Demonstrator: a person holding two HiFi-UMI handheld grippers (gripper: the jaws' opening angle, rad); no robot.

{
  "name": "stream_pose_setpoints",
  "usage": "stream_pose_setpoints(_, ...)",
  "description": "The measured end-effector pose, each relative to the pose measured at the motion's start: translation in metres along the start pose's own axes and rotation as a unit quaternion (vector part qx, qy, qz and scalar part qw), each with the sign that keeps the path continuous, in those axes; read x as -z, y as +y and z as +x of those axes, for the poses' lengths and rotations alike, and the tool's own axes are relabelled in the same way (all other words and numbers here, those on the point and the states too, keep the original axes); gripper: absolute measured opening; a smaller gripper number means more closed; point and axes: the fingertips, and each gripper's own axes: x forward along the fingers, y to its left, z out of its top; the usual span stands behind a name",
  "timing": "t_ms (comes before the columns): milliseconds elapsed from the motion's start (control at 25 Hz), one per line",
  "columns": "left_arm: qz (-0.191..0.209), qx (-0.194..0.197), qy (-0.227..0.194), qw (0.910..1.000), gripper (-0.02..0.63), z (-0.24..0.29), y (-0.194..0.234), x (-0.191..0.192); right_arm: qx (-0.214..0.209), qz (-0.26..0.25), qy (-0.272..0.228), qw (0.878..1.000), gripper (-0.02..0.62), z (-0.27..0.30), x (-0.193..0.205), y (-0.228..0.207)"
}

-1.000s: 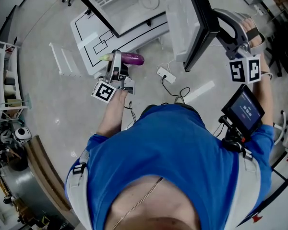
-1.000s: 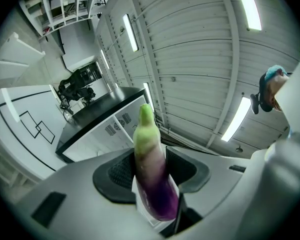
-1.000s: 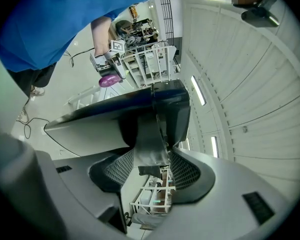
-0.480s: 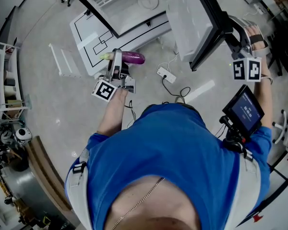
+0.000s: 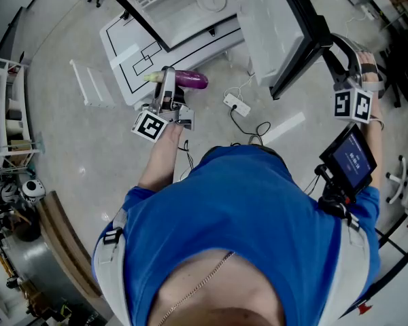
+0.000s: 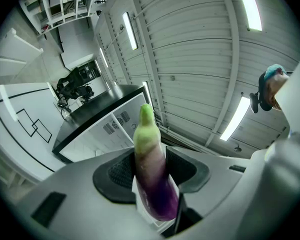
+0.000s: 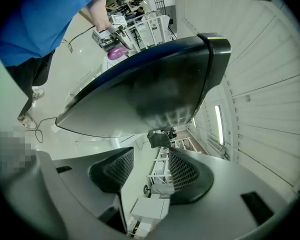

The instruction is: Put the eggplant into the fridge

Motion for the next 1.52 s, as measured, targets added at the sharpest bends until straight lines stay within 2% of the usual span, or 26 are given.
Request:
stream_pose_setpoints(240,0.012,0.0,0.007,0.9999,0.19,-0.001,0.002,0.0,-0.014,0.012,0.007,1.0,0.219,-0.001,0.002,0.016)
stream_pose_setpoints(480,-0.01,0.004,0.002,0.9999,0.19,0.0,0.0,0.002,-0.028,0.018,0.012,0.999,0.219,-0.007,-0.001,0.026)
stream_pose_setpoints(760,-0.017,0.017,0.019,0.9995,0.19,0.008,0.003,0.006,-0.052,0.037,0.018,0.998,0.219,-0.021,-0.017,0.048)
stream_pose_setpoints(1080,-0.028,0.046,0.049,0.9974,0.19,0.013,-0.003,0.011,-0.085,0.122,0.017,0.989,0.216,-0.052,-0.055,0.113)
stream_pose_setpoints(1160,-0.026,0.052,0.055,0.9968,0.19,0.013,-0.002,0.009,-0.088,0.138,0.014,0.986,0.178,-0.055,-0.071,0.125)
stream_pose_setpoints(1240,-0.024,0.056,0.062,0.9962,0.19,0.01,-0.001,0.008,-0.09,0.154,0.008,0.984,0.169,-0.056,-0.089,0.137)
stream_pose_setpoints(1360,-0.013,0.062,0.069,0.9956,0.19,0.005,0.003,0.004,-0.084,0.169,-0.004,0.982,0.148,-0.052,-0.12,0.153)
stream_pose_setpoints(1520,-0.016,0.067,0.072,0.995,0.19,0.0,0.007,-0.001,-0.053,0.173,-0.001,0.984,0.095,-0.036,-0.145,0.159)
